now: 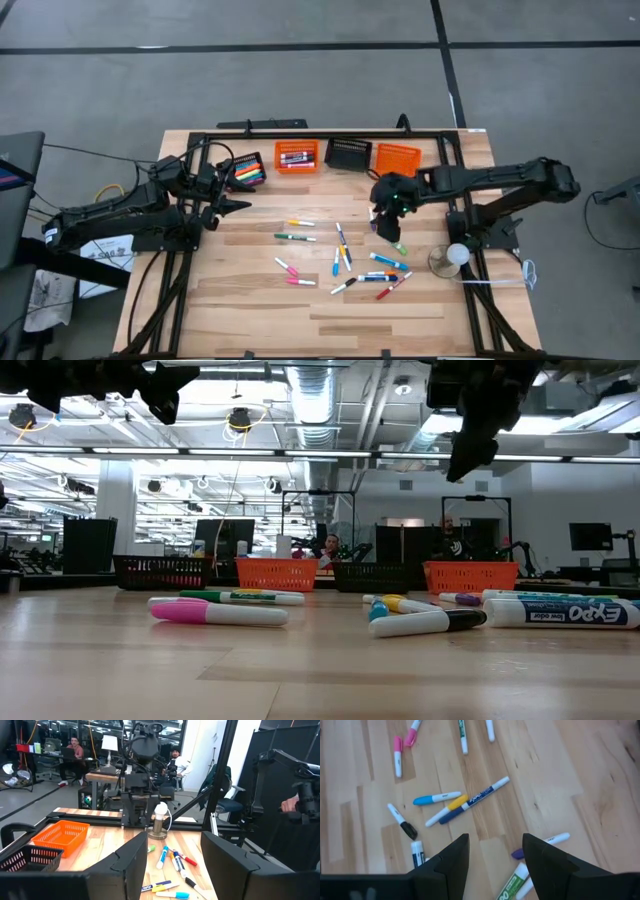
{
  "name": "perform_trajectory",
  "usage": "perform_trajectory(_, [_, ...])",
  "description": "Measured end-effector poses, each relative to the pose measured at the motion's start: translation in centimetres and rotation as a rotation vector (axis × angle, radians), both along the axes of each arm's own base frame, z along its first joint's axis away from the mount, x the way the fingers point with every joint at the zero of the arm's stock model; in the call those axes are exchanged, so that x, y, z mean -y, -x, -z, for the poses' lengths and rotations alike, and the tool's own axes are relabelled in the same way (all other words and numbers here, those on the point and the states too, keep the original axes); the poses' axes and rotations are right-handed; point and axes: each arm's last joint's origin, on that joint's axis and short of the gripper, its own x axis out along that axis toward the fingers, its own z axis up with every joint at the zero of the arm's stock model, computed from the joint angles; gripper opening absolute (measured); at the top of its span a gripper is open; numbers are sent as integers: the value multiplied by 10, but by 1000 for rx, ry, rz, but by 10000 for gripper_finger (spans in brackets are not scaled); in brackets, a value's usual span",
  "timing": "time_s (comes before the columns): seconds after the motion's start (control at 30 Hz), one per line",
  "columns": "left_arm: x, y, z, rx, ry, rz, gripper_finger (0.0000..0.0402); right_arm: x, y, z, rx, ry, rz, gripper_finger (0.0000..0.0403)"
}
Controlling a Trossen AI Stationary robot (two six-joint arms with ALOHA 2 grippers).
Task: Pick & Place Markers
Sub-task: Put the large light green marker pen into the left orange bin
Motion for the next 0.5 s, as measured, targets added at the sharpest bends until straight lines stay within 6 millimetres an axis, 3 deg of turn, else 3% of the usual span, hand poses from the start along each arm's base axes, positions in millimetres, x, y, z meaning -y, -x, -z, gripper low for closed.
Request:
perform_trajectory(0.3, [0,0,0,0,0,0,184,2,1,-1,5,19,17,172])
perform_trajectory(0.5, [0,0,0,1,0,0,184,-1,6,6,-95,18,6,173])
